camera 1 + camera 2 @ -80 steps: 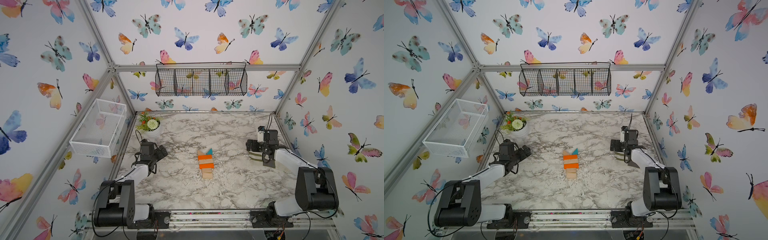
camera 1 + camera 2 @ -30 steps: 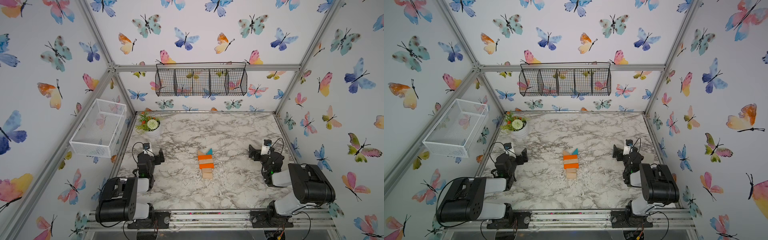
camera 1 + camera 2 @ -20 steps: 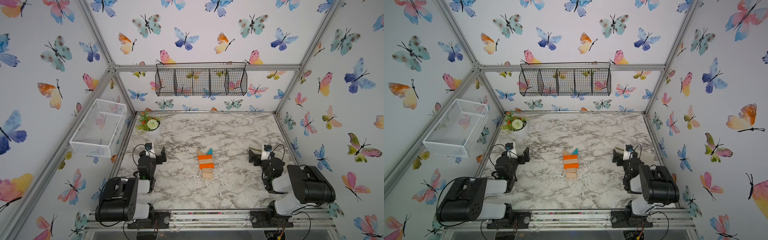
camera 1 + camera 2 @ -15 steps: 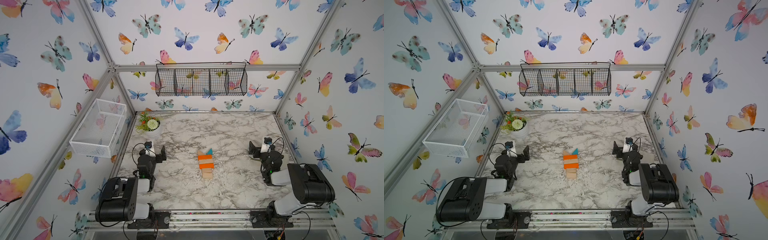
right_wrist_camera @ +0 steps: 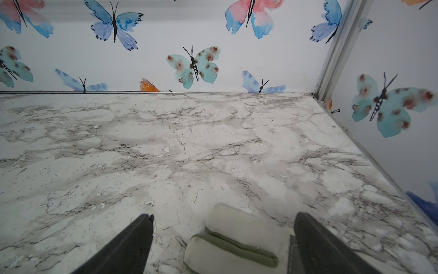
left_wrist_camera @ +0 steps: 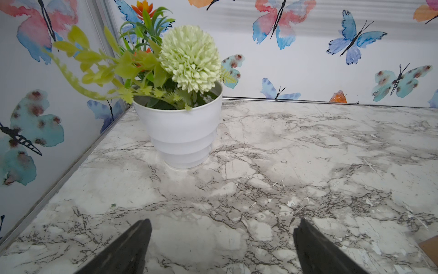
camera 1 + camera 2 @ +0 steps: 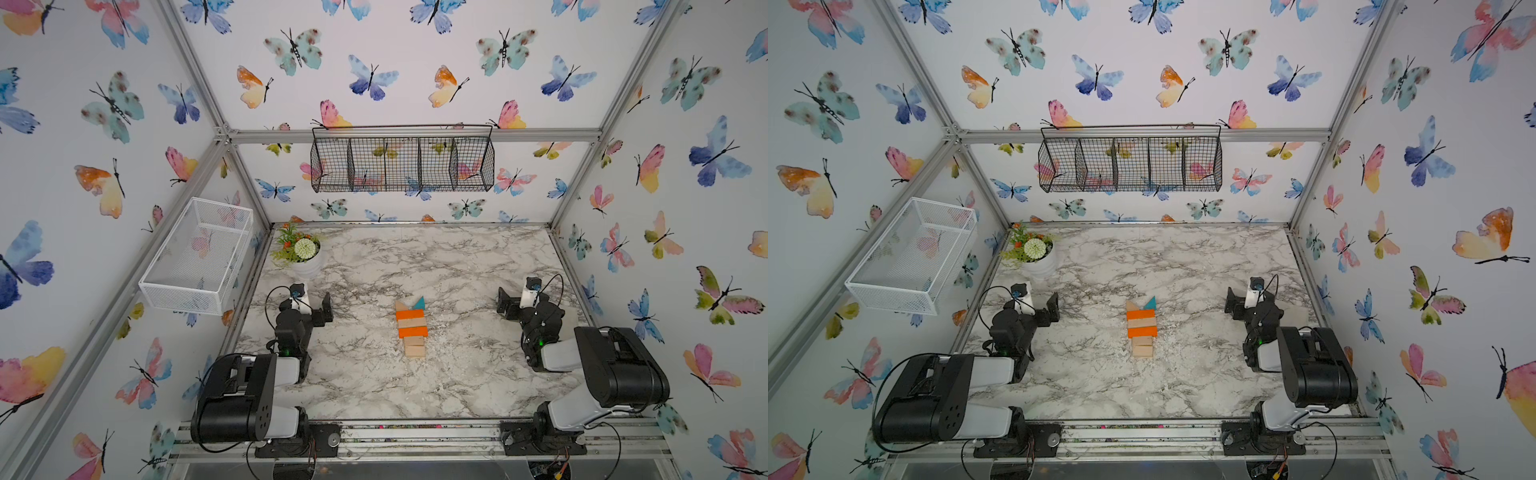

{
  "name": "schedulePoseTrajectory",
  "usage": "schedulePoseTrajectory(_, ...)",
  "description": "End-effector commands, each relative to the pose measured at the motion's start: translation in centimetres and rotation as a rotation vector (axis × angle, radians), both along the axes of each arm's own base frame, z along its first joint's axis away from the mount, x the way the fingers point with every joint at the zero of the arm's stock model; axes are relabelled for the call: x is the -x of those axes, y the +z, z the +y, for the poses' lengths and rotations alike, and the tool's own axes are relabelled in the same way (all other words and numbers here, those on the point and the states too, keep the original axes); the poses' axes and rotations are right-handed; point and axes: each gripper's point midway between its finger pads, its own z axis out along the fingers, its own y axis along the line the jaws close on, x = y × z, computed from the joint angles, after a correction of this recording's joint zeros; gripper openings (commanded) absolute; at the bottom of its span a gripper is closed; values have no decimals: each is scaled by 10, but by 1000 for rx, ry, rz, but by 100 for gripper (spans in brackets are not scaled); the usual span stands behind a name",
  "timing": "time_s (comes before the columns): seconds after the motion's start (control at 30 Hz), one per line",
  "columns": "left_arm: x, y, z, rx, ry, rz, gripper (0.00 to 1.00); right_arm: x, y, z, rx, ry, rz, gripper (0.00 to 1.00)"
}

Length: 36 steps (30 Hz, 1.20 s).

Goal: Assemble a carrot with building blocks
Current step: Reset both arms

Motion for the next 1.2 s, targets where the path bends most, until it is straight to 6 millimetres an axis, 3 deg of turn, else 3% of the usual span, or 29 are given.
schedulePoseTrajectory(0.0,-2,0,3,-2,12,3,99,-1,-1,6,10,30,10,98)
schedulePoseTrajectory(0.43,-2,0,3,-2,11,3,99,0,-1,6,13,31,8,99)
schedulePoseTrajectory(0.63,-2,-1,3,-2,13,4,98,-10,-8,8,7,41,41,99)
schedulePoseTrajectory(0.8,-2,-1,3,-2,11,4,98,-1,-3,8,12,43,21,99)
schedulePoseTrajectory(1.17,-2,0,3,-3,12,3,99,0,-1,8,13,46,9,98)
